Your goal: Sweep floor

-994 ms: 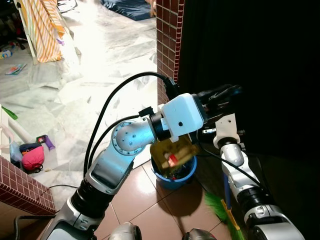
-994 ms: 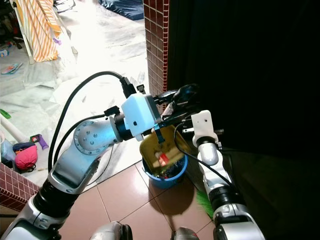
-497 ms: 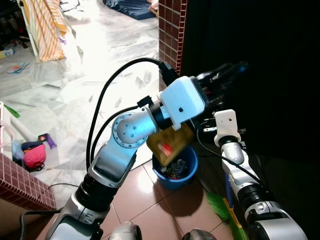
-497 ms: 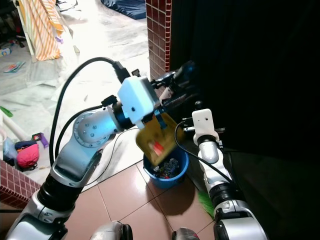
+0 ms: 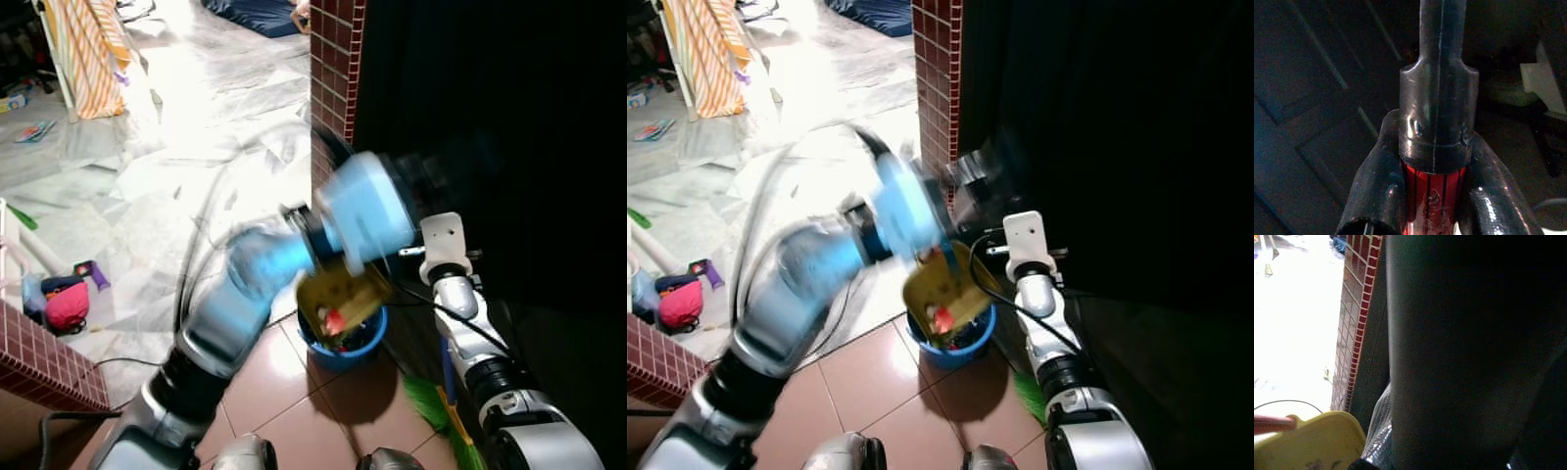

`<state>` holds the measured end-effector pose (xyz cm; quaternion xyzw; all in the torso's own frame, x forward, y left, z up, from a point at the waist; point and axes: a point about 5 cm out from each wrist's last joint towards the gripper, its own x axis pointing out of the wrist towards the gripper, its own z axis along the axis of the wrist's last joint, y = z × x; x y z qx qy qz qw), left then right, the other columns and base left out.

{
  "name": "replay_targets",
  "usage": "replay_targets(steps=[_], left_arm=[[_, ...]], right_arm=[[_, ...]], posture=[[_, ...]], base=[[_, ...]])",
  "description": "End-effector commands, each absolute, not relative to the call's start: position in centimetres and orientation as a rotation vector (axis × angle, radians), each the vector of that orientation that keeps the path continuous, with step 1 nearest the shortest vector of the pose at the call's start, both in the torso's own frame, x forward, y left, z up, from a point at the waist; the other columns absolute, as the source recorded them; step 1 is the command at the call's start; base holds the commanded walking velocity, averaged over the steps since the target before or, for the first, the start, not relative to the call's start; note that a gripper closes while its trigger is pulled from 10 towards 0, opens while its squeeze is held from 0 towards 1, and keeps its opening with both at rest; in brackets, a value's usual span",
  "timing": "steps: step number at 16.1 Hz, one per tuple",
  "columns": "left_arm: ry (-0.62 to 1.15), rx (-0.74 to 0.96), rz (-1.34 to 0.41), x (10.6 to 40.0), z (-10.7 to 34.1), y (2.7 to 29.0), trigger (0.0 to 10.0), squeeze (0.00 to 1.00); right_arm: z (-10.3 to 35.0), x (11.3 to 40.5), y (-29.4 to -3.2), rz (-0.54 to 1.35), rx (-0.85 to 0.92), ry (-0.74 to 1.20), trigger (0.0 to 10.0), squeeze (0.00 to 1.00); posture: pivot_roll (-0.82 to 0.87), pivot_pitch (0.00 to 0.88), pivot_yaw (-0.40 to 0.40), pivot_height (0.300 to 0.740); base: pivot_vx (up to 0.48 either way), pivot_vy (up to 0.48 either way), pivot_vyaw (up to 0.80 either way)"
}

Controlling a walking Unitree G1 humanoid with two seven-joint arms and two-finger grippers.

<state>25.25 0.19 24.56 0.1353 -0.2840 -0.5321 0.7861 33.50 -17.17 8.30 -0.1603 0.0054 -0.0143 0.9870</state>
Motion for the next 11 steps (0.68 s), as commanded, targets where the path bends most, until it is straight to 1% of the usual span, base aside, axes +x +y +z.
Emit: replay_targets(steps=[1,2,3,4,5,6,7,8,9,10,11], left_arm=[[-0.703,0.264,-1.019,26.6,27.3,1.7,10.0,0.0],[-0.756,0.402,-1.138,24.9,26.4,0.7,10.0,0.0],[-0.744,0.352,-1.097,25.5,26.8,1.0,10.0,0.0],[-0.705,0.305,-1.095,25.8,26.9,1.0,10.0,0.0],[-0.704,0.341,-1.156,25.0,26.3,0.4,10.0,0.0],[-0.722,0.302,-1.06,26.2,27.0,1.1,10.0,0.0],[-0.728,0.352,-1.153,25.1,26.4,0.1,10.0,0.0],[-0.733,0.375,-1.095,26.0,26.5,0.7,10.0,0.0],[-0.721,0.317,-0.978,27.8,27.4,2.0,10.0,0.0],[-0.717,0.289,-1.032,27.2,27.4,1.4,10.0,0.0],[-0.705,0.354,-1.201,24.8,25.7,-0.1,10.0,0.0]], right_arm=[[9.5,34.1,-17.1,-0.023,-0.339,-0.048,10.0,0.0],[9.4,34.1,-17.0,-0.024,-0.34,-0.044,10.0,0.0],[9.4,34.1,-17.0,-0.023,-0.339,-0.045,10.0,0.0],[9.5,34.1,-16.9,-0.022,-0.338,-0.045,10.0,0.0],[9.6,34.2,-16.9,-0.028,-0.335,-0.05,10.0,0.0],[9.6,34.2,-16.8,-0.033,-0.334,-0.055,10.0,0.0],[9.5,34.2,-16.8,-0.033,-0.335,-0.053,10.0,0.0],[9.5,34.2,-16.7,-0.032,-0.334,-0.054,10.0,0.0],[9.6,34.2,-16.8,-0.036,-0.332,-0.058,10.0,0.0],[9.6,34.3,-17.1,-0.046,-0.329,-0.056,10.0,0.0],[9.5,34.2,-16.9,-0.045,-0.327,-0.051,10.0,0.0]], posture=[[-0.06,0.018,0.03,0.74],[-0.04,0.014,0.031,0.74],[-0.05,0.014,0.036,0.74],[-0.05,0.013,0.038,0.74],[-0.05,0.013,0.046,0.74],[-0.06,0.015,0.046,0.74],[-0.05,0.013,0.049,0.74],[-0.06,0.014,0.056,0.74],[-0.06,0.014,0.056,0.74],[-0.05,0.01,0.051,0.74],[-0.05,0.007,0.059,0.74]], base=[[0.0,0.0,0.0],[0.0,0.0,0.0],[0.0,0.0,0.0],[0.0,0.0,0.0],[0.0,0.0,0.0],[0.0,0.0,0.0],[0.0,0.0,0.0],[0.0,0.0,0.0],[0.0,0.0,0.0],[0.0,0.0,0.0],[0.0,0.0,0.0]])
